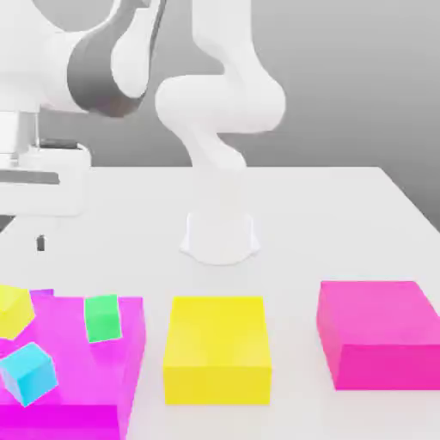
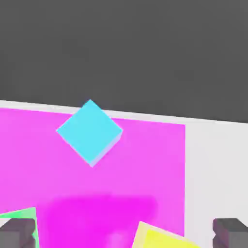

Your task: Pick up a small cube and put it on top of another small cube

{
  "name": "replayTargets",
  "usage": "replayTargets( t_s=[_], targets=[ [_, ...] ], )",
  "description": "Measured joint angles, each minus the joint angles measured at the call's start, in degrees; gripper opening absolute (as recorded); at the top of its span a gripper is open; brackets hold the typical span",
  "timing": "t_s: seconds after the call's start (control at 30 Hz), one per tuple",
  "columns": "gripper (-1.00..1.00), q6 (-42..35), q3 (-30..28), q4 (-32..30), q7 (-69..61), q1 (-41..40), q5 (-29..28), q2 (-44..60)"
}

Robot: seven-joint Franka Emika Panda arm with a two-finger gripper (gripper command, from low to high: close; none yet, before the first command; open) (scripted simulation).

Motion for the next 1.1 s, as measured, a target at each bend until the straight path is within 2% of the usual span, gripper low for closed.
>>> replayTargets(
  t_s=[0.07,0.17,0.37,0.4,0.63,0.83,0.93,1.1],
  targets=[
    [0.0,2.0,-1.37,-1.58,-6.85,-3.21,3.25,4.58],
    [0.0,4.98,-0.26,-3.65,-17.03,-8.17,8.49,11.37],
    [0.0,13.11,14.14,-1.3,-31.16,-20.16,24.89,24.09],
    [-1.0,13.83,15.56,-0.99,-32.3,-21.28,26.36,25.18],
    [-1.0,13.57,15.31,-1.05,-32.11,-21.08,26.14,25.0],
    [-1.0,6.45,4.33,-3.92,-19.46,-14.31,9.78,13.89],
    [-1.0,3.48,0.83,-0.87,-12.08,-14.4,8.57,13.03],
    [-1.0,-3.88,0.51,6.62,1.61,-10.14,6.19,12.49]
  ],
)
